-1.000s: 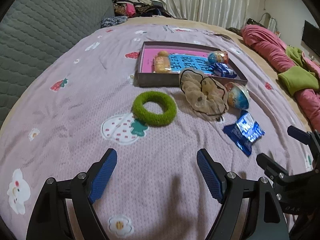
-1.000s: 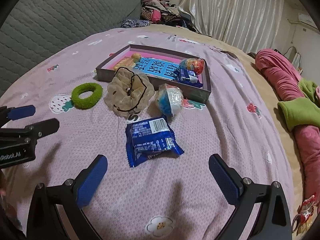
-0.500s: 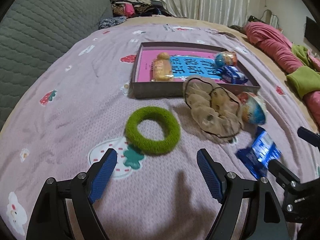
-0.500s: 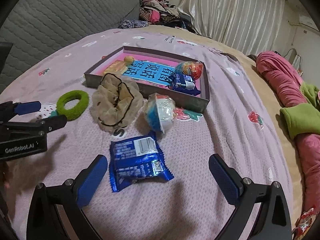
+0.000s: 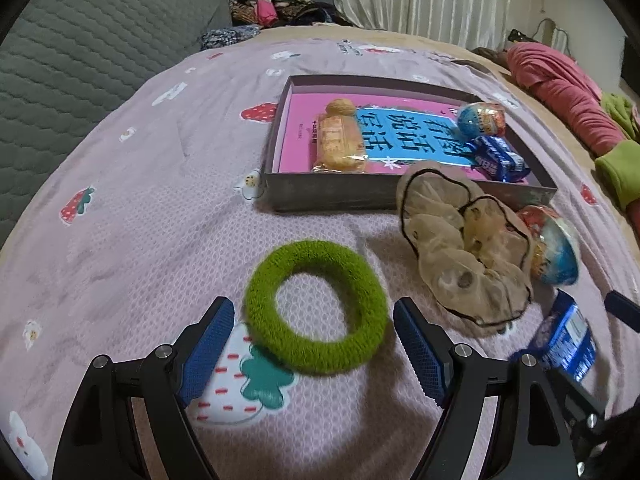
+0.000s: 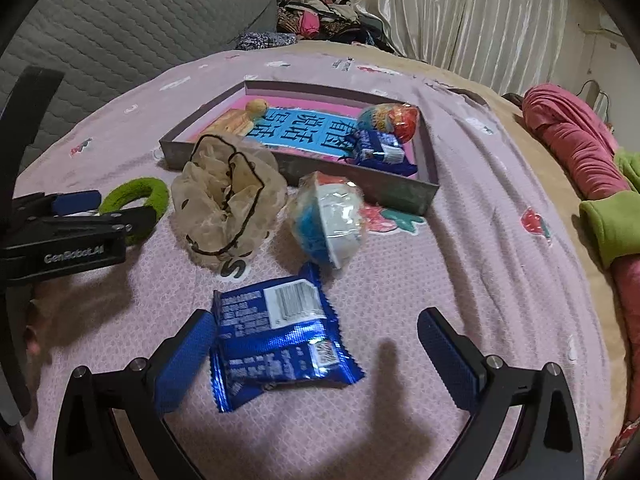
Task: Organize objects
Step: 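Grasp the green hair tie with the left gripper while the right grasps the blue packet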
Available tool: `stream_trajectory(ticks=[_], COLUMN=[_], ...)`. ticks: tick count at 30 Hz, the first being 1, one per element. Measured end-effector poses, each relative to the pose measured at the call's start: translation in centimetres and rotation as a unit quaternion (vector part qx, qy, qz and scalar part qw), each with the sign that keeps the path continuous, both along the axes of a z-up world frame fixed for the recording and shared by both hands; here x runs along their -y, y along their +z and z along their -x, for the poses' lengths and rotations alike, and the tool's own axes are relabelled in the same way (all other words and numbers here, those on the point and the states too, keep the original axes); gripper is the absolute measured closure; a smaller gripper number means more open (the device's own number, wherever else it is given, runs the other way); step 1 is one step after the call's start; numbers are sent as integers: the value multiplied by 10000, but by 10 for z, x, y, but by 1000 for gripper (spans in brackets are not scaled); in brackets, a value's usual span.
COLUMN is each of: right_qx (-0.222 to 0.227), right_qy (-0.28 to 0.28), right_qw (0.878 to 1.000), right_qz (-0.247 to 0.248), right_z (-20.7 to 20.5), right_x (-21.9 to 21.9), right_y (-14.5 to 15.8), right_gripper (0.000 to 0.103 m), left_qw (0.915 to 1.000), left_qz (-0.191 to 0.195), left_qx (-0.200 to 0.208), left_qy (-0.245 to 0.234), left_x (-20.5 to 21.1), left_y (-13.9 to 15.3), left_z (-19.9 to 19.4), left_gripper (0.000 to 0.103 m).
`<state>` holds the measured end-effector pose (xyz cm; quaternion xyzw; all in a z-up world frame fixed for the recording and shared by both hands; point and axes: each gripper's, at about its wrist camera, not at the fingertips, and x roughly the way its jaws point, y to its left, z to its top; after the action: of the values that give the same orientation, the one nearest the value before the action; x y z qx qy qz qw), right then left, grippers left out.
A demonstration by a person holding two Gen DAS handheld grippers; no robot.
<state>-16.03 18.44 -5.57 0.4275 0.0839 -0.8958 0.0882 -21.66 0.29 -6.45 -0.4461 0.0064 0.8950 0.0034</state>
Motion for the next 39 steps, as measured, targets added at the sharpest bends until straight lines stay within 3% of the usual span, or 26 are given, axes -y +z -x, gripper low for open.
stream_trajectory(ticks=[11,14,16,18,20,30,34,39], right_qx=[3,25,53,65,63,139,184,251], right_qy=[-24,51,130,190,197,205,228,271], right_qw=[9999,10000,9999,9998,9997,9990,9987,9981], right_qz=[-116,-63,29,96,140,377,428,497], right_z=[5,3,2,1,0,-3,-4,-6], right_x=[9,12,14,16,16,11,9,8], right_y=[-13,-15,-16,-16,-16,-15,-13,-13], right_gripper=[3,15,28,33,35,39,40,41], left_qw=[9998,9997,9997,9997,9996,9991,9983,9969], left_qz=[-123,-230,-235,-240,-261,-294,-452,-651], left_qx=[106,93,98,98,87,149,199,248], left_qy=[71,62,28,-19,-83,-284,-325,-378], left_x=[3,5,4,3,1,-6,-3,-1], left_y=[-17,-18,-18,-18,-17,-15,-13,-11], left_z=[18,20,21,21,20,15,10,0], left_gripper=[20,20,20,21,31,57,77,81])
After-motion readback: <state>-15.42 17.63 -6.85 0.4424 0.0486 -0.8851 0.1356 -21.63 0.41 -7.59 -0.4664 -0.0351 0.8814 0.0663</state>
